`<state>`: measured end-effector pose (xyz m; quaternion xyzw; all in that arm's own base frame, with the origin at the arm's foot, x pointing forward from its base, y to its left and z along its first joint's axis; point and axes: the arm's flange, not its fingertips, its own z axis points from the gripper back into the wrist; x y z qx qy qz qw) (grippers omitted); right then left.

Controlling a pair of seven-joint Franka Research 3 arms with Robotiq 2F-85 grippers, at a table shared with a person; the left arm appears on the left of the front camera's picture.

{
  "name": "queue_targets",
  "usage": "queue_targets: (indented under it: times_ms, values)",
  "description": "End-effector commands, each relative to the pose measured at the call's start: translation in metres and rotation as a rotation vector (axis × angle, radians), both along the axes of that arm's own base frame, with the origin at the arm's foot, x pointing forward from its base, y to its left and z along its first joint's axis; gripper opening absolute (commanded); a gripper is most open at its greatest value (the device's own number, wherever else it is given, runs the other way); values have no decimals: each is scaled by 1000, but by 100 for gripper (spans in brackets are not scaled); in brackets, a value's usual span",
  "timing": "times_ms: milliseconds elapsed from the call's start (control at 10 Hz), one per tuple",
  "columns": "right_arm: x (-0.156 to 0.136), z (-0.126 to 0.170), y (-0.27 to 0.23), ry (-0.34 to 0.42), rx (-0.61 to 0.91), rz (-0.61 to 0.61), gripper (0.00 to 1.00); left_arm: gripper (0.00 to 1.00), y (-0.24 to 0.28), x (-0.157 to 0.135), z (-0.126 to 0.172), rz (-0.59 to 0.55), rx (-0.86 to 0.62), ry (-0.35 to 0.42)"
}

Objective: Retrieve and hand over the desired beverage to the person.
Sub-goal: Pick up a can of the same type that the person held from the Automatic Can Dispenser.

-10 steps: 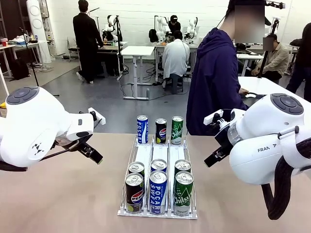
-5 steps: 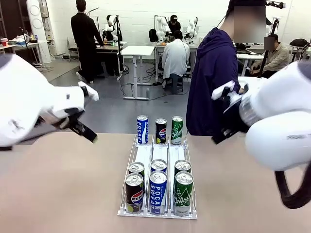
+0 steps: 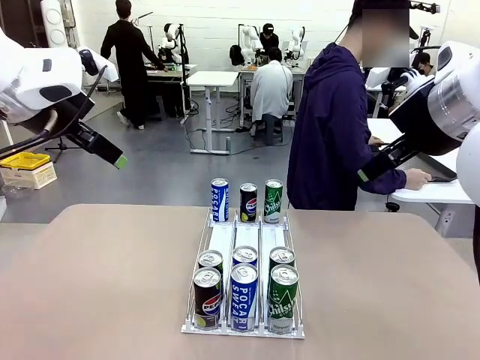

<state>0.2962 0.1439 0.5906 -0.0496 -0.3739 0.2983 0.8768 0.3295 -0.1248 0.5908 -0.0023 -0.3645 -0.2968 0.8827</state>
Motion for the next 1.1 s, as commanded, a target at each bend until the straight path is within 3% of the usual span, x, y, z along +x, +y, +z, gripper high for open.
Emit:
queue_targets:
  times_ms: [0,100,200,400,700,800,1000]
  values:
    - [8,-12,-2,8,11,0,100,100,-2,7,-14,-2,4,21]
    - [0,0,0,0,0,0,100,100,-2,7,-14,-2,4,21]
    - [-1,-5,-22,84,134,119,100,100,-1,2,-4,0,3,10]
    - [0,13,-92,228,349,211,100,100,64,5,18,-134,-178,139]
    - [-1,25,-209,185,625,82,100,100,163,19,30,-113,-404,201]
    - [-6,24,-233,177,673,50,100,100,195,16,30,-124,-484,234]
    - [-16,18,-266,173,683,6,100,100,251,9,17,-65,-646,224]
